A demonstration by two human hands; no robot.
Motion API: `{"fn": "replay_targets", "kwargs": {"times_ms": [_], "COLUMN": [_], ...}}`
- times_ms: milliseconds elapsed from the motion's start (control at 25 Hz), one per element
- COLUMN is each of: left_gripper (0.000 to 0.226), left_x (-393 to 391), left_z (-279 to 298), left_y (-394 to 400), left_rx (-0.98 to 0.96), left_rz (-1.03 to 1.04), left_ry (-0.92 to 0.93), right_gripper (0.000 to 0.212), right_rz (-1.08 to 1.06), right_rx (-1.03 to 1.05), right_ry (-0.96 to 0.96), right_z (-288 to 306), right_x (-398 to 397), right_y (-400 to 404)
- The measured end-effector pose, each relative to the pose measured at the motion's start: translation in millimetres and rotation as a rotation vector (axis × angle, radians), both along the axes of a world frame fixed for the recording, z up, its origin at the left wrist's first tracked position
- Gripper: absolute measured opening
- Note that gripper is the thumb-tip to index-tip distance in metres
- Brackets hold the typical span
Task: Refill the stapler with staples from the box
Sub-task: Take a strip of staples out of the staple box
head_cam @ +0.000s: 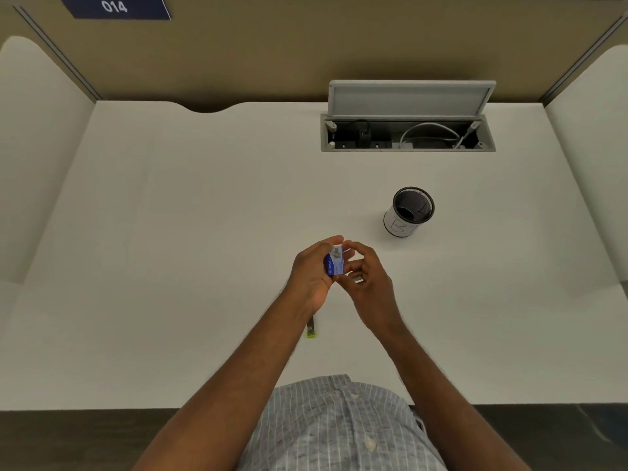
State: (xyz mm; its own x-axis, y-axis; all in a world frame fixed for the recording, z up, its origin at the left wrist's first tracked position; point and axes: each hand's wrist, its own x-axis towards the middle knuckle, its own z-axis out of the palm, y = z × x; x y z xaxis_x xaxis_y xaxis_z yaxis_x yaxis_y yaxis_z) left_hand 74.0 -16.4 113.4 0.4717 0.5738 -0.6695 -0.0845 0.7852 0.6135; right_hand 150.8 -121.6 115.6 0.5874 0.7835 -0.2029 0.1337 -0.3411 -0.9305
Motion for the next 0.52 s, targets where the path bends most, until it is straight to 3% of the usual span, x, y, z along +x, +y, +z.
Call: {"fn": "replay_targets", "kwargs": {"times_ms": [120,360,520], "left_gripper": [0.026,0.014,0.014], "left_x": [3,4,15], "left_z": [-5,-18,-21], "left_y": [9,23,38], "left_rx": [-0.002,0.039,-0.075], "left_rz": [0.001,-0.019,0.044], "left_ry": [0.059,0.151,0.127], "right_gripper": [0.056,0.055,0.056], "right_rz": [0.078,0.3,0.325], "right_rx": [-0.006,-0.156,-0.147], "right_ry": [-0.113,-0.296,-0.236], "right_z": [-6,-16,-23], "right_x": [2,25,35], "right_y": [8,31,54]}}
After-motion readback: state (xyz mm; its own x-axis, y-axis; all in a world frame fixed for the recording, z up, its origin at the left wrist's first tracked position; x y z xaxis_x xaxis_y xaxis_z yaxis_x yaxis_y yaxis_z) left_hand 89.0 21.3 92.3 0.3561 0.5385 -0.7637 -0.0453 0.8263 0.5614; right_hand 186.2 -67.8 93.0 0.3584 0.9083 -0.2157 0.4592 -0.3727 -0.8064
